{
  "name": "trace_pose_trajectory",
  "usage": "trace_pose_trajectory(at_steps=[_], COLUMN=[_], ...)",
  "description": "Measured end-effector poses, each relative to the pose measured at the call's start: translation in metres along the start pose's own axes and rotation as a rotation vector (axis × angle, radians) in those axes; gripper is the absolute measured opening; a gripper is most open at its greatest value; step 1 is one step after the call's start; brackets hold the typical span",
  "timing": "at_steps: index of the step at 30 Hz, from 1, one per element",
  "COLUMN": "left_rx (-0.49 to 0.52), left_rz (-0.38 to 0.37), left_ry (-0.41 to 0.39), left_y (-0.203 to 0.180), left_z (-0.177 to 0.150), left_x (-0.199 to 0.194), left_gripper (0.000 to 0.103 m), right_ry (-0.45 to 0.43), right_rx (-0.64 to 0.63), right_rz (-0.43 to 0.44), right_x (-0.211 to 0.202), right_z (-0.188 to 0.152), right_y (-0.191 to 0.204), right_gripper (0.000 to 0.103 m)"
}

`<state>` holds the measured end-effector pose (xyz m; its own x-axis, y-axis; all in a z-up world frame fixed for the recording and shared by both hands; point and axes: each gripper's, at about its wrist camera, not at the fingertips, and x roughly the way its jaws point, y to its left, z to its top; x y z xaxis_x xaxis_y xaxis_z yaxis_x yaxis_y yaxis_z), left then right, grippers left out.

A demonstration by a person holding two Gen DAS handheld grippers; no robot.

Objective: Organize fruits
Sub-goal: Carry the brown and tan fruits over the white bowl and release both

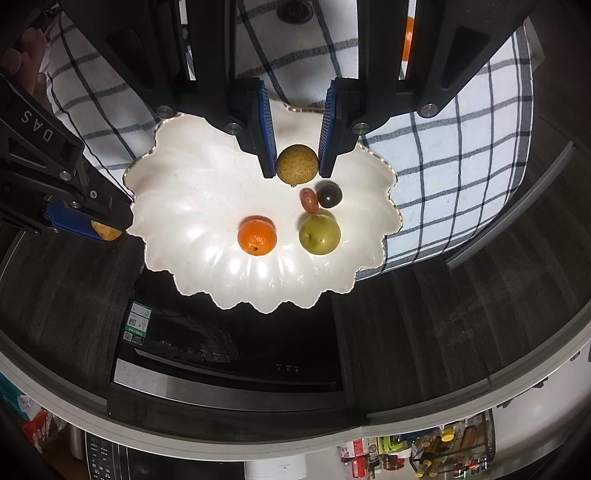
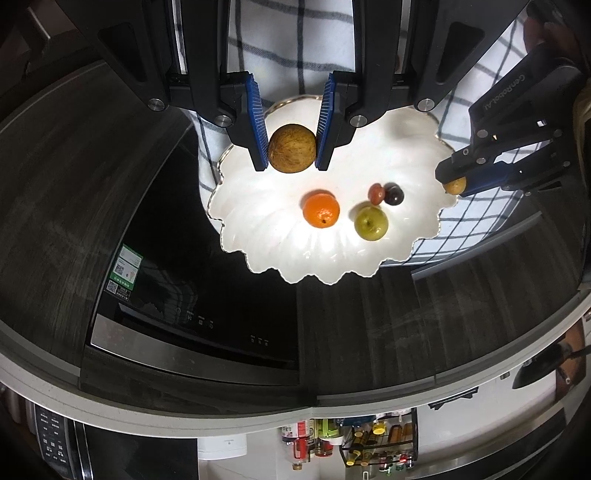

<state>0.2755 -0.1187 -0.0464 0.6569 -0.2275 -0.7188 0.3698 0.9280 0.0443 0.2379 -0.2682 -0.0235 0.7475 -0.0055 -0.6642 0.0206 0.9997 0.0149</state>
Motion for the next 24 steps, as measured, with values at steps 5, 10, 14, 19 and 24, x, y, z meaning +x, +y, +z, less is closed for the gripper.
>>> trace_pose_trajectory(at_steps=[5, 10, 14, 19, 24], left_rx=[-0.004, -0.01, -0.007, -0.018, -0.033], left_rz=[-0.005, -0.013, -0.011, 0.002, 0.017], left_ry=[0.01, 0.015, 0.001, -0.001, -0.006], left_y=[0.001, 0.002, 0.001, 0.004, 0.01], left_z=[0.005, 0.008, 0.01, 0.009, 0.009], left_x=[0.01, 0.017, 0.015, 0.014, 0.01], left_gripper=[0.024, 0.024, 0.038, 0.05, 0.061], right_ry=[0.005, 0.006, 0.009, -0.014, -0.039], right_rx=[0.006, 0.011, 0.01, -0.022, -0.009], right_rz=[-0.001, -0.004, -0.001, -0.012, -0.033], right_x=[0.009, 0.015, 0.018, 0.015, 0.01], right_z=[0.003, 0.008, 0.01, 0.013, 0.015], right_y=[-0.004, -0.006, -0.007, -0.002, -0.002], right_gripper=[0.027, 0.027, 0.028, 0.032, 0.066])
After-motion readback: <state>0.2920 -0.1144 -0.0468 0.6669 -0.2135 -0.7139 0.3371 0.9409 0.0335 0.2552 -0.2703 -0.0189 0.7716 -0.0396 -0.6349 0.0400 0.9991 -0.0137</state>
